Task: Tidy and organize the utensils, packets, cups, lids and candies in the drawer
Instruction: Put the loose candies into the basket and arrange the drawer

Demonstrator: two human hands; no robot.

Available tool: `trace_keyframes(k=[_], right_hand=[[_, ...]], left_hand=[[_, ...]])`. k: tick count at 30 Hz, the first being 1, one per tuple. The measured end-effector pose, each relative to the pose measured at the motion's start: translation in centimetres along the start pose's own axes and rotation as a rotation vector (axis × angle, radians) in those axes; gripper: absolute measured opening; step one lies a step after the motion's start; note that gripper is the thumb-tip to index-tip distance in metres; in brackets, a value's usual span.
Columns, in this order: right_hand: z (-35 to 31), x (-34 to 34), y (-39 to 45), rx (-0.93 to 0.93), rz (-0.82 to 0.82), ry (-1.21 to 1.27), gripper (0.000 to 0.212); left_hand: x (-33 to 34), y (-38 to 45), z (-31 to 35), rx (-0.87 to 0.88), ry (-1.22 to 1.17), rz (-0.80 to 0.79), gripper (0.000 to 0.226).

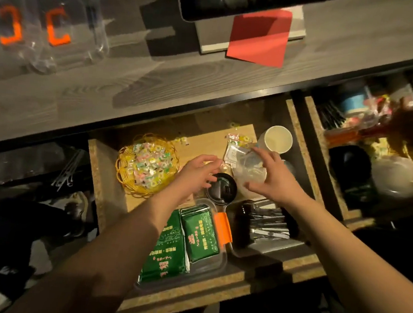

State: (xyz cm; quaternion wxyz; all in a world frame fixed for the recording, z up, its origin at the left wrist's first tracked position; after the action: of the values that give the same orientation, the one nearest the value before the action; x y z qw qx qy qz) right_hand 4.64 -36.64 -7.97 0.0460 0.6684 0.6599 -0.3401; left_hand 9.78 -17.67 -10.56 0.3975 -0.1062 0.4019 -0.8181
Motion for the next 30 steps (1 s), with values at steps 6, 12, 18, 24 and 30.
trace_keyframes(k=[6, 12, 18, 24, 30], right_hand=[[3.9, 1.0, -1.3, 0.049, -0.064, -0.401, 0.096], [3.5, 2.4, -0.3, 0.019, -0.079, -0.508, 0.093], [3.9, 3.3, 0.3, 0.009, -0.114, -0.673, 0.095], [1.6, 2.5, 0.5, -0.028, -0.026, -0.599, 0.086], [-2.0, 3.1, 4.6, -0.109, 0.085, -0.428, 0.043]], left_hand=[[-1.6, 0.2, -1.2, -0.025, 0.028, 0.093, 0.013], [-3.6, 0.1, -2.3, -0.042, 0.016, 0.153, 0.023], [-4.3, -0.3, -2.6, -0.066, 0.020, 0.173, 0.034], [-5.6, -0.3, -3.3, -0.054, 0.095, 0.219, 0.030], [-6.5, 1.6, -2.8, 0.058, 0.362, 0.289, 0.022]])
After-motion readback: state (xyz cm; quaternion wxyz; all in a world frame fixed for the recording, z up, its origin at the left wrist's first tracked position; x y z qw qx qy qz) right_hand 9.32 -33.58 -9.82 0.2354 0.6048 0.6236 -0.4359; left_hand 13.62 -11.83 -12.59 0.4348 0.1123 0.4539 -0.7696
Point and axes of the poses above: each hand's wrist, its own y-axis towards the middle knuckle, its own x-axis out of the palm, z = x × y, the point moved 10 cm from there along y, towards the middle knuckle, and after that the axes turned 12 degrees about y, right-handed, at the moved point
